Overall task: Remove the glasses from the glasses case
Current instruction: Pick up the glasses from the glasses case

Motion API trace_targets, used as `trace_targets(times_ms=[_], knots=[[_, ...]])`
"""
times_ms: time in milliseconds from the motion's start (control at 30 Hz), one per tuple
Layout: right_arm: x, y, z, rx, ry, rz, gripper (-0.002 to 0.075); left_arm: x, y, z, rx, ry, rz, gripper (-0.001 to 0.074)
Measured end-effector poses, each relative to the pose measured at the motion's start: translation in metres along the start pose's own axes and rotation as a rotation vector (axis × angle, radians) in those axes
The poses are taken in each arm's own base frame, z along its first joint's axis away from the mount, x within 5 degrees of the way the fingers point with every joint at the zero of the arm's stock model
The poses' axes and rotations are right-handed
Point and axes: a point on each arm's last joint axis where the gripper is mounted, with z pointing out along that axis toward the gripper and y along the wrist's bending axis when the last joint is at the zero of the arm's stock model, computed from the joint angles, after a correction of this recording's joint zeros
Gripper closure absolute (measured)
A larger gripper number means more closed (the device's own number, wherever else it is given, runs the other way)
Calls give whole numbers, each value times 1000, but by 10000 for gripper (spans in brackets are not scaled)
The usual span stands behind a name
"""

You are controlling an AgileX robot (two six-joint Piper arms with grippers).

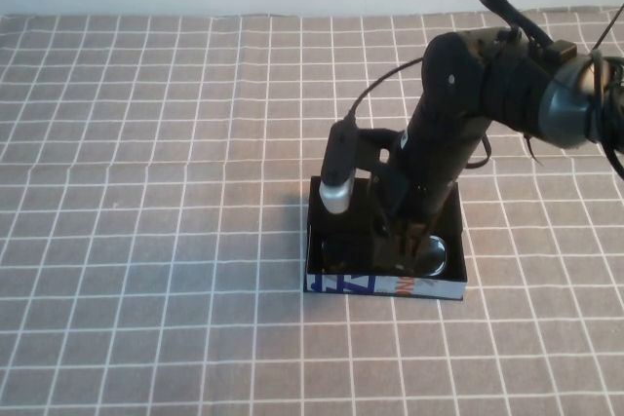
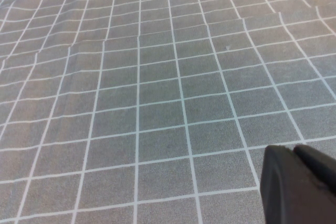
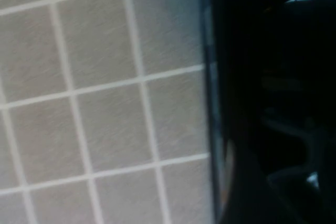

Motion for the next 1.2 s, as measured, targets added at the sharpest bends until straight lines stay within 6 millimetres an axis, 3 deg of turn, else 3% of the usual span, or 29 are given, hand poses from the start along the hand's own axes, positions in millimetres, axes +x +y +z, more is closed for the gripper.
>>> trace_targets(times_ms=[367, 667, 933, 1200], knots=[[-1, -12, 23, 48, -2, -1, 425, 0, 0, 0, 0, 0, 0, 739], [-1, -14, 23, 69, -5, 4, 418, 0, 0, 0, 0, 0, 0, 739], [-1, -15, 23, 71, -3, 23, 312, 0, 0, 0, 0, 0, 0, 740], [0, -16, 28, 70, 9, 36, 351, 0, 0, 0, 0, 0, 0, 739]])
